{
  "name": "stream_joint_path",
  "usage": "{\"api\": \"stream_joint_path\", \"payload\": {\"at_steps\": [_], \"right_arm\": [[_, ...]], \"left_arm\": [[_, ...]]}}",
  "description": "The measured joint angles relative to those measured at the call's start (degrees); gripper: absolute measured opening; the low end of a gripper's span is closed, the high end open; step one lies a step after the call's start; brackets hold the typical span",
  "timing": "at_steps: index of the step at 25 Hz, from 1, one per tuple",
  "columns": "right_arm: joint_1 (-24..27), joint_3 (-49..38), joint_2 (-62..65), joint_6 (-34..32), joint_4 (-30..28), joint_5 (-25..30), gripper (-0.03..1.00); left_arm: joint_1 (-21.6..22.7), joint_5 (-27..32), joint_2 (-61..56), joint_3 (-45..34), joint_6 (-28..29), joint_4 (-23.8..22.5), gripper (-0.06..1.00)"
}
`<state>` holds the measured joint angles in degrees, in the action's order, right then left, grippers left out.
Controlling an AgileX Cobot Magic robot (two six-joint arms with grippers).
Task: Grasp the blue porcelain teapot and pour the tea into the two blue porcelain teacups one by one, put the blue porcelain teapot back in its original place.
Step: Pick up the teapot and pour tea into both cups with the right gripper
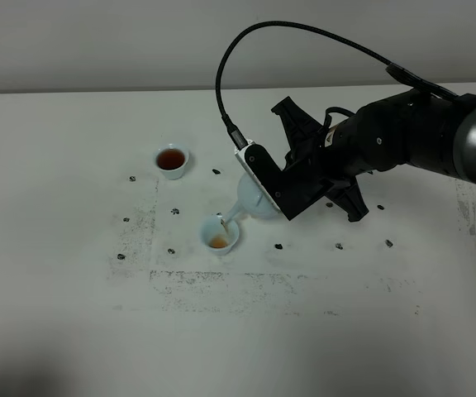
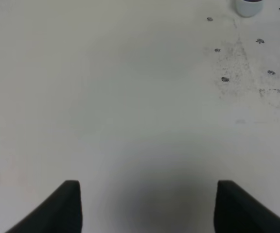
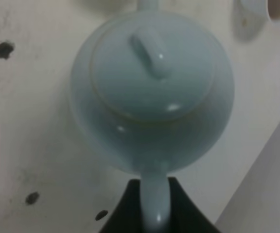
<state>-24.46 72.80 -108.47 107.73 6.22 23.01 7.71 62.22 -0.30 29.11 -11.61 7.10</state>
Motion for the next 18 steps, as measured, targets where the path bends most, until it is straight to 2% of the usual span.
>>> {"api": "stream_joint_path", "payload": {"at_steps": [18], "right_arm": [[0.0, 0.0, 0.0, 7.24, 0.13, -2.04, 0.08]], "left_arm": [[0.0, 0.0, 0.0, 0.0, 0.0, 0.0, 0.55]]}}
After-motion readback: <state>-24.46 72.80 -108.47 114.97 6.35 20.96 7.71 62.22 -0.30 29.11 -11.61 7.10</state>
